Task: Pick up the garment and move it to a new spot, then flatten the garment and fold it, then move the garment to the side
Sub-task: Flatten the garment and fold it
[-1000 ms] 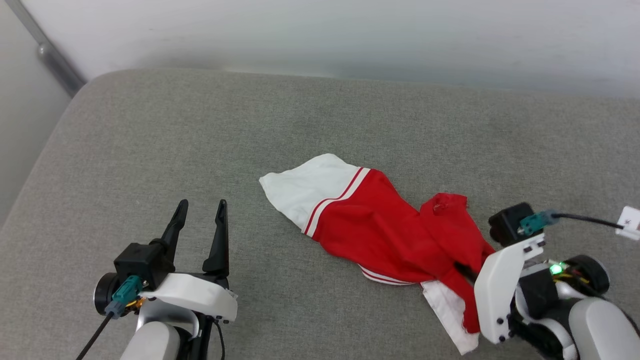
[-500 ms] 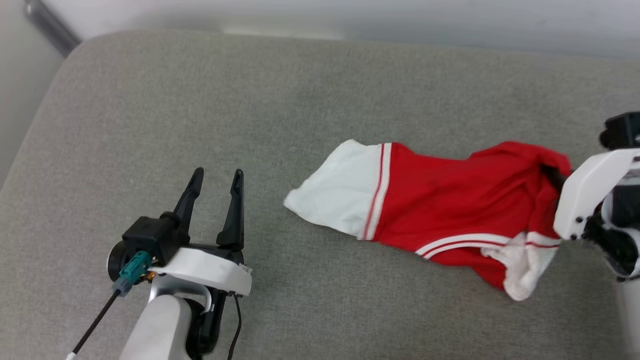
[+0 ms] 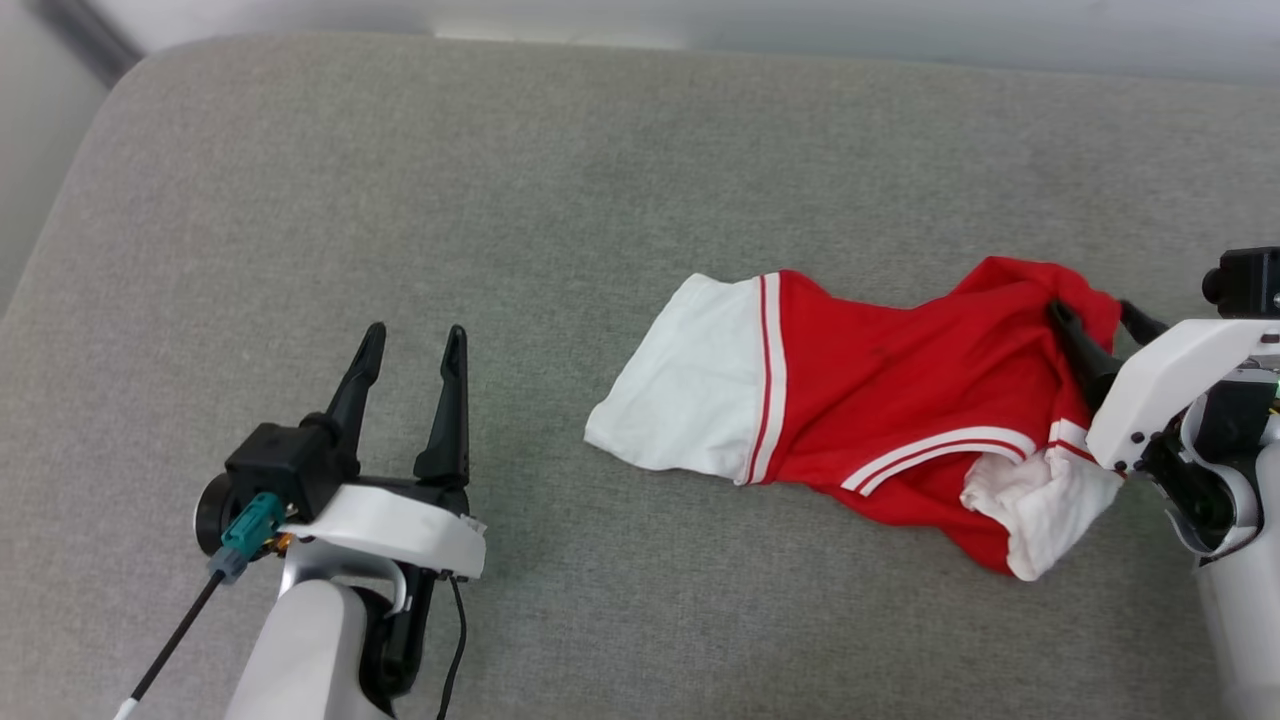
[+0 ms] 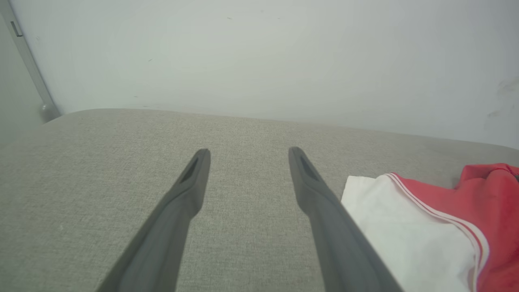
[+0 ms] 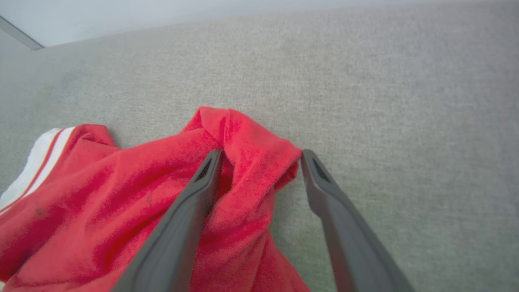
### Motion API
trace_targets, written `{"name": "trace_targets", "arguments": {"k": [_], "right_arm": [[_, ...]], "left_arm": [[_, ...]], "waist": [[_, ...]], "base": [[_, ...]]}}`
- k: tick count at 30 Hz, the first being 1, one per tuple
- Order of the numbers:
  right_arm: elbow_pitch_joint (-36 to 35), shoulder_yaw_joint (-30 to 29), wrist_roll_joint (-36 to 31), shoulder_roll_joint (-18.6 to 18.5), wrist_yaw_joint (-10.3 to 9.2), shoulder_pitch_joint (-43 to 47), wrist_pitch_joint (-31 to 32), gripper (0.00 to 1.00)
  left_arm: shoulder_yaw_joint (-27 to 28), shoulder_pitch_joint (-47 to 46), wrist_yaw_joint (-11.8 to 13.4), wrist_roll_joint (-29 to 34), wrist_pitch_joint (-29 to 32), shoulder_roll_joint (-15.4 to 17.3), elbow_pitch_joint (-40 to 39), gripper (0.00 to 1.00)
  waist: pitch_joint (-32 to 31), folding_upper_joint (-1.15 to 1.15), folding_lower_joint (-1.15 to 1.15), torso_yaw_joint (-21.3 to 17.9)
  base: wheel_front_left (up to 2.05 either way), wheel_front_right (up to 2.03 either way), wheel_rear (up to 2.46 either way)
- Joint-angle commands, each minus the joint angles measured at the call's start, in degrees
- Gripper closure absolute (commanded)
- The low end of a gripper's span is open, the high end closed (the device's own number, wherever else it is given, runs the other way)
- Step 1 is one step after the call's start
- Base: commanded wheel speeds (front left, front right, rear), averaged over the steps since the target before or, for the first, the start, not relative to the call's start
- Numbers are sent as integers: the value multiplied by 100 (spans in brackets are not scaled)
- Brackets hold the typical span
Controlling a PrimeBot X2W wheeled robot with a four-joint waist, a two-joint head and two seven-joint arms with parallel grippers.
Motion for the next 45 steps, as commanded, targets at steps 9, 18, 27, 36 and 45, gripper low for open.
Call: {"name": "trace_targets", "arguments": {"k": [9,18,27,36,45], "right_arm": [[-784,-33,-95,223,-2,918,-796,0],[-2136,200,-43,112,-2,1970,1203,0],[-3210,725,-30,335,-1,2249,2630,0],[-2612,887,-151,331,-2,1786,2611,0],[-2830,336,-231,354,-2,1841,2338,100]], "left_arm": [[254,446,-23,182,-14,33,48,0],[255,741,25,229,-14,78,28,0],[84,668,-1,192,6,43,-3,0],[90,473,-24,118,-8,55,14,0],[191,574,53,126,-17,165,-35,0]], "waist": [[-701,0,-1,-527],[-1032,0,-1,-837],[-941,0,-1,-754],[-589,0,-1,-624],[-597,0,-1,-836]], "base": [[0,0,0],[0,0,0],[0,0,0],[0,0,0],[0,0,0]]}}
